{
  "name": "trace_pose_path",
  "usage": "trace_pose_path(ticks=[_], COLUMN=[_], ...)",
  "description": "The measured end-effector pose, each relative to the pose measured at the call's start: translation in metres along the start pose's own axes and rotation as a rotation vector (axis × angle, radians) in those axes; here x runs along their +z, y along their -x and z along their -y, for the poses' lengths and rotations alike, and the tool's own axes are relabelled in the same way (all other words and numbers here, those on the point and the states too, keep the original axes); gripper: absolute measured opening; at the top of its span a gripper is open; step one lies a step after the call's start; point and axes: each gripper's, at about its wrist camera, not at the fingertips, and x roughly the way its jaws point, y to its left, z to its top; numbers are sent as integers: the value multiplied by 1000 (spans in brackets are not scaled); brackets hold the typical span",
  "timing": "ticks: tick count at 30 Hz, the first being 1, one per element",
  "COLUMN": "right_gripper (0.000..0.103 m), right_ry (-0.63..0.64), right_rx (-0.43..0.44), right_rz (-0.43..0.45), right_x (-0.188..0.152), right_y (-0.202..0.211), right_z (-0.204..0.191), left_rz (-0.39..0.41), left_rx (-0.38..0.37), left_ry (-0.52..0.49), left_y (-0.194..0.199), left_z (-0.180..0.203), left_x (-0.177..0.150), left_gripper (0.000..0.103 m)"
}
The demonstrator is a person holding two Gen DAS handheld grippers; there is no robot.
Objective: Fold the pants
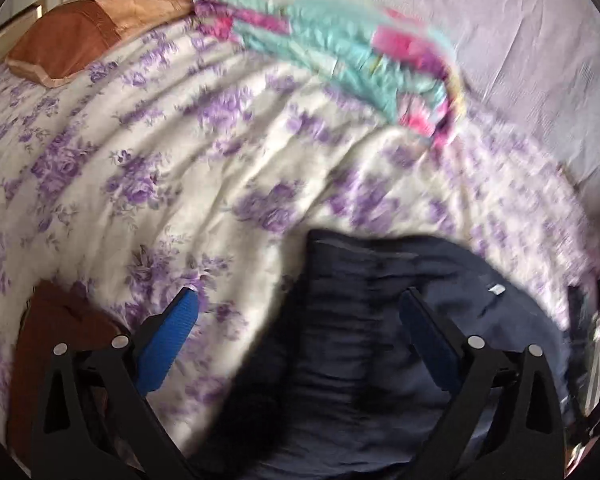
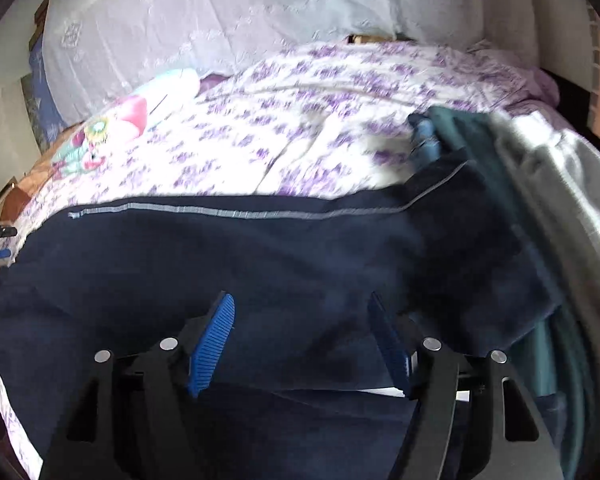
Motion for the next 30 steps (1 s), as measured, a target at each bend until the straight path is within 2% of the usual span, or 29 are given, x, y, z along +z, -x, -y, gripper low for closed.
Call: trace_pose_path(ticks=[2,3,5,7,9,12,14,16,19,21,22,23,24,25,26,27,29,30], right_gripper=[70,70,70,70,70,70,70,70,70,70,70,73,74,73,73,74,73,73], right_ry=[-7,-18,-50,-97,-142,-189,-203,-205,-175,-127,-104,-75,-56,-46,-42,-25,51,106], right_rx=[2,9,31,52,69,78,77,84,87,47,28,1,-11,-20,-38,-19,71,117], right_rz=[-20,-24,-24,-20,-15,11,33,54,64,-1,-53,-90,-84,-79,-41,10,42,42], right_x=[1,4,3,3,3,2,3,7,14,14,12,8,8,10,14,18,25,28], right_y=[-9,-12,-14,-13,-15,-13,-10,-7,-9,-25,-37,-48,-48,-45,-36,-26,-15,-12], right_z=[-1,4,9,20,28,33,33,30,14,2,-3,-8,-11,-14,-19,-28,-58,-81], left_rz=[-37,-37,-14,-20,-4,93,133,148,152,103,118,127,143,173,208,229,266,254], left_rx=[-21,-3,27,-13,-7,48,44,48,151,260,286,317,325,327,326,321,223,138], left_ry=[-44,-72,-131,-172,-192,-254,-213,-165,-173,-185,-190,-195,-206,-225,-248,-261,-297,-328], left_y=[-18,-28,-35,-39,-35,-25,-20,-23,-48,-68,-63,-54,-42,-30,-16,-8,17,25], left_z=[7,14,25,34,39,48,45,41,46,51,53,55,56,58,61,64,77,84], left_x=[2,3,6,11,13,8,16,27,33,28,27,25,21,15,8,2,-18,-30], left_gripper=[98,98,91,58,54,48,48,48,50,71,80,87,90,90,90,90,90,92])
